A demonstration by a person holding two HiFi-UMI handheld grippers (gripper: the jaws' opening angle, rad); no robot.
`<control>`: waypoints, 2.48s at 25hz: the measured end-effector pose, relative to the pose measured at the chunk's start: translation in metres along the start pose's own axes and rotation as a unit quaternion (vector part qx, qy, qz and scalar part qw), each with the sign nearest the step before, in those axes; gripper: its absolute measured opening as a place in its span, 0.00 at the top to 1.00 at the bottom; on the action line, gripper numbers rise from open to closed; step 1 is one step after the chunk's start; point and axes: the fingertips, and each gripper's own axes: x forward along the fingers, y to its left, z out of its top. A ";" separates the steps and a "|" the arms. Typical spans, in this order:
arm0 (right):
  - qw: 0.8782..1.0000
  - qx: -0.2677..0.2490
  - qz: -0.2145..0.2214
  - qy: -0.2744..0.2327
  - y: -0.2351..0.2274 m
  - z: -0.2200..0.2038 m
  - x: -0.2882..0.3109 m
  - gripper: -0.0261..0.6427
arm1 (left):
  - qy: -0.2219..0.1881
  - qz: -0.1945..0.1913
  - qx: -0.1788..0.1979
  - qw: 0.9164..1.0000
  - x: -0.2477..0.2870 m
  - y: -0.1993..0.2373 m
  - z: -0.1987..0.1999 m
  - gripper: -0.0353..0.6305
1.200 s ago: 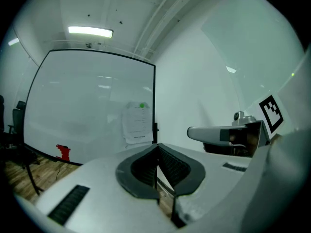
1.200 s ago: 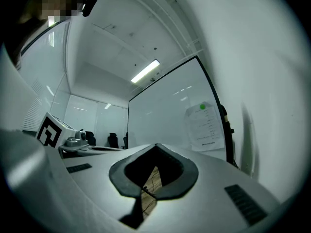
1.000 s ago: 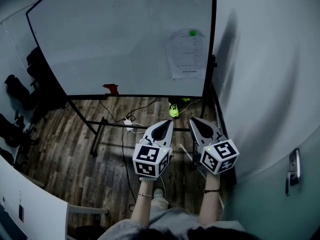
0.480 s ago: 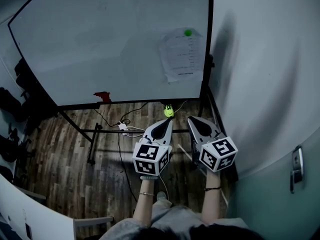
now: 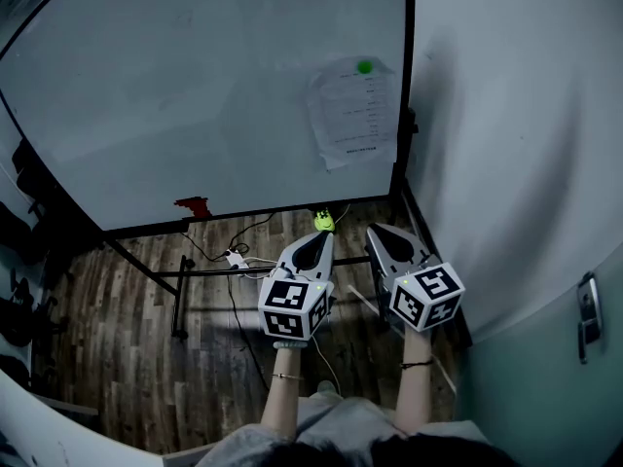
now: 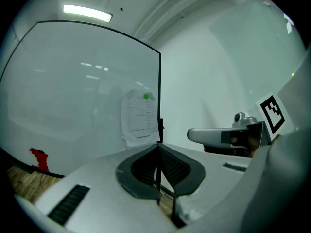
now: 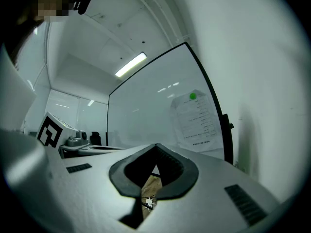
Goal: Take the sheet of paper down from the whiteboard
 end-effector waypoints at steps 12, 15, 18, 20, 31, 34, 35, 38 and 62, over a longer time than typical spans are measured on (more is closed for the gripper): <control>0.999 -0.006 -0.052 -0.013 -0.007 -0.005 0.016 0.96 | -0.002 -0.031 0.003 1.000 0.010 0.029 -0.005 0.94; 0.998 -0.002 -0.060 -0.009 -0.013 -0.010 0.016 0.96 | 0.001 -0.037 0.003 0.999 0.014 0.027 -0.007 0.94; 0.998 0.004 -0.065 -0.006 -0.021 -0.012 0.020 0.96 | 0.014 -0.037 0.006 0.999 0.020 0.031 -0.014 0.94; 0.998 0.005 -0.066 -0.003 -0.027 -0.012 0.025 0.96 | 0.021 -0.034 0.010 0.999 0.024 0.034 -0.017 0.94; 0.999 0.002 -0.043 -0.006 -0.061 0.000 0.068 0.96 | 0.041 -0.018 0.034 0.998 0.063 0.047 -0.011 0.94; 0.999 -0.002 -0.031 -0.011 -0.070 0.007 0.084 0.96 | 0.032 -0.026 0.018 0.999 0.079 0.050 -0.005 0.94; 1.000 -0.005 -0.028 -0.012 -0.074 0.010 0.089 0.96 | 0.025 -0.028 0.018 0.999 0.085 0.051 -0.001 0.94; 1.000 -0.010 -0.021 -0.016 -0.086 0.019 0.103 0.96 | 0.021 -0.033 0.020 0.999 0.103 0.054 0.010 0.94; 0.996 -0.058 -0.058 -0.028 -0.186 0.063 0.144 0.96 | 0.003 0.003 0.076 0.997 0.207 0.070 0.065 0.94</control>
